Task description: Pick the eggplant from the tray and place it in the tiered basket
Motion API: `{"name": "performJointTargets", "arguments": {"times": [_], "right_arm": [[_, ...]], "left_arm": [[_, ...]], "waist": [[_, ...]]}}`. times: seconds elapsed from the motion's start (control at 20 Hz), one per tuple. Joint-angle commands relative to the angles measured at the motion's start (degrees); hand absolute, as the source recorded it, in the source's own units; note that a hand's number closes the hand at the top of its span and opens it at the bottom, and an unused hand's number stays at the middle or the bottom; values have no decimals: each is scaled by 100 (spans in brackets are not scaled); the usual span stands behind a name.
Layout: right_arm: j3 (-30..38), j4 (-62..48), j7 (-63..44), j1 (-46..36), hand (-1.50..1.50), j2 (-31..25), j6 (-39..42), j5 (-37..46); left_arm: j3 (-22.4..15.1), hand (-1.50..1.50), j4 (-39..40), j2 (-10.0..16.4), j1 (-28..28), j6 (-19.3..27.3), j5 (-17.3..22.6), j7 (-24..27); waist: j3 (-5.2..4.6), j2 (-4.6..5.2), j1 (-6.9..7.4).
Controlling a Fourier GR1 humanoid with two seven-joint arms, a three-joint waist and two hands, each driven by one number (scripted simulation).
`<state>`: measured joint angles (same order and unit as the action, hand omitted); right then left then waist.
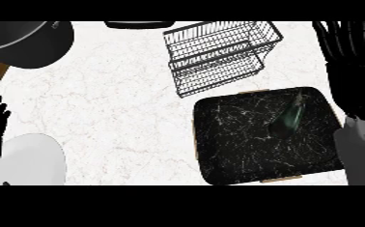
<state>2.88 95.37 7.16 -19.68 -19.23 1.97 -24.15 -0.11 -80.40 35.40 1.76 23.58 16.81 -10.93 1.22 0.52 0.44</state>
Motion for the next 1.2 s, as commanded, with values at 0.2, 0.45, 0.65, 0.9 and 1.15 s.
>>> {"name": "performJointTargets", "arguments": {"times": [0.2, 0.45, 0.65, 0.9, 1.15], "right_arm": [[1104, -1168, -79, 249, -150, 643, -2311, 460], [1289, -1659, 109, -83, -150, 1529, -4272, 1075], [1010, -1932, 655, -457, -150, 1564, -5364, 2126], [-62, -1652, -1420, 104, -150, 868, -5853, 3515], [-564, -2478, -2655, 758, -150, 168, -4777, 4095]], "left_arm": [[-1019, 0, -692, -788, -505, -863, 2, 861], [-1762, 0, -695, -1399, -780, -1302, -27, 1189], [-1834, 0, -51, -1618, -920, -1594, -112, 1679], [-1653, 0, 164, -1575, -928, -1663, -52, 1688], [-1706, 0, -2, -1540, -758, -1593, -103, 1675]], "waist": [[-152, 52, -398], [-142, 49, -172], [-141, 0, -61], [-174, -98, -235], [-237, -126, -226]]}}
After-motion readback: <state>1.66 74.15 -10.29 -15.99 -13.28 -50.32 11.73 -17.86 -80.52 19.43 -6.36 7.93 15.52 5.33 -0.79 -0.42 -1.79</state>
